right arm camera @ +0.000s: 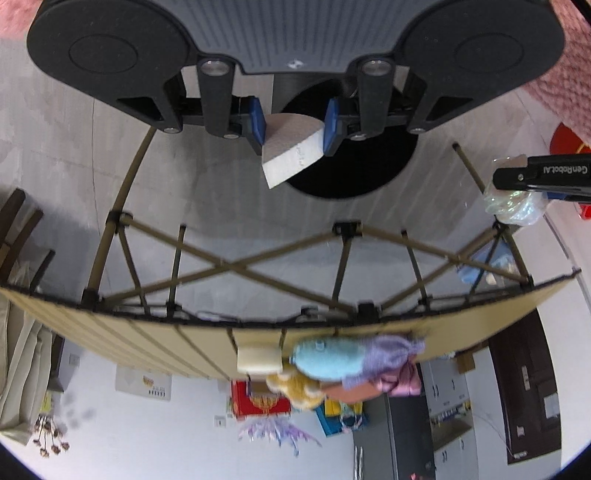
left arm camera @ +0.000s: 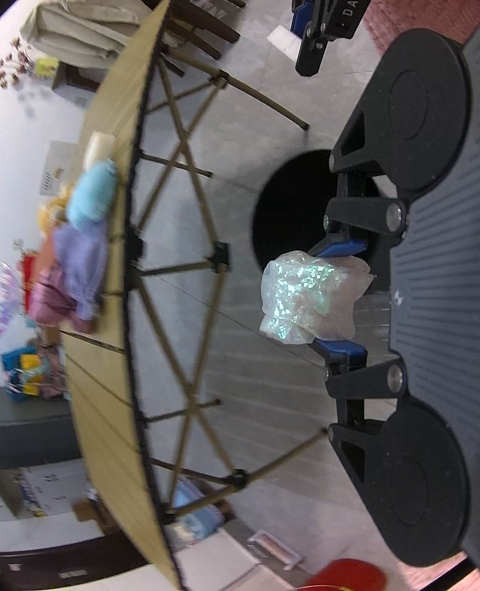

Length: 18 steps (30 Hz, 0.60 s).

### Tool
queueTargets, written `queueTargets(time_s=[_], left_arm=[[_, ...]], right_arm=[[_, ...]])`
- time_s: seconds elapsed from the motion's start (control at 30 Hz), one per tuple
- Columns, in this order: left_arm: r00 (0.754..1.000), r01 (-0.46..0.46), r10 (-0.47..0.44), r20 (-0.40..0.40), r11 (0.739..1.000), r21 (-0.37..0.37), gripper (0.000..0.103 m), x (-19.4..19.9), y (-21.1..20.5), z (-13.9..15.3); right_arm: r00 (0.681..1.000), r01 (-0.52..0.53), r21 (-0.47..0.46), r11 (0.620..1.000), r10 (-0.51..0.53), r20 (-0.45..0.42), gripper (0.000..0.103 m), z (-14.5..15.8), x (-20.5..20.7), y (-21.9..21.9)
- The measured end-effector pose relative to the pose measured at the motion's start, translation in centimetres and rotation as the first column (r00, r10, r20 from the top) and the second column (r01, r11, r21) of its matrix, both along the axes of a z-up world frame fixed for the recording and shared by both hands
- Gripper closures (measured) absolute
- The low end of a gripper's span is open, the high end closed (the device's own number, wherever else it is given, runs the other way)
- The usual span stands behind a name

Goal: Collect trash
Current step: 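Carry the plastic bag and paper triangle down over the black bin with both grippers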

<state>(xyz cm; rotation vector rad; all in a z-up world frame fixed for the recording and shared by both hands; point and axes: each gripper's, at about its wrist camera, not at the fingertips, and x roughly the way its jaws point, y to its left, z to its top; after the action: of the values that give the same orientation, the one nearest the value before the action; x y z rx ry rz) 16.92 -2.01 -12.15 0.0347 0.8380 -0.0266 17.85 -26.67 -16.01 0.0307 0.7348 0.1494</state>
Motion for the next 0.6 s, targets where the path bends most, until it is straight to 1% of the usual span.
queueTargets(time_s=[0.1, 0.27, 0.47, 0.6], left_arm=[[0.998, -0.023, 0.023, -0.063, 1.0, -0.005, 0.059, 0.6, 0.7, -1.6], [0.983, -0.061, 0.058, -0.172, 0.998, -0.012, 0.06, 1.9, 1.7, -4.7], [0.952, -0.104, 0.095, -0.29, 0.994, -0.014, 0.06, 3.5, 2.6, -8.2], [0.937, -0.123, 0.111, -0.331, 0.992, -0.016, 0.06, 3.9, 3.0, -9.1]], right_arm=[[0.999, -0.002, -0.007, 1.0, 0.001, -0.038, 0.072, -1.2, 0.2, 0.3], [0.995, -0.001, -0.023, 1.0, -0.001, -0.098, 0.072, -3.4, 0.9, 0.7], [0.988, 0.017, -0.038, 0.999, -0.023, -0.15, 0.072, -5.3, 2.0, 0.7], [0.982, 0.043, -0.042, 0.998, -0.05, -0.184, 0.072, -6.2, 2.8, 0.4]])
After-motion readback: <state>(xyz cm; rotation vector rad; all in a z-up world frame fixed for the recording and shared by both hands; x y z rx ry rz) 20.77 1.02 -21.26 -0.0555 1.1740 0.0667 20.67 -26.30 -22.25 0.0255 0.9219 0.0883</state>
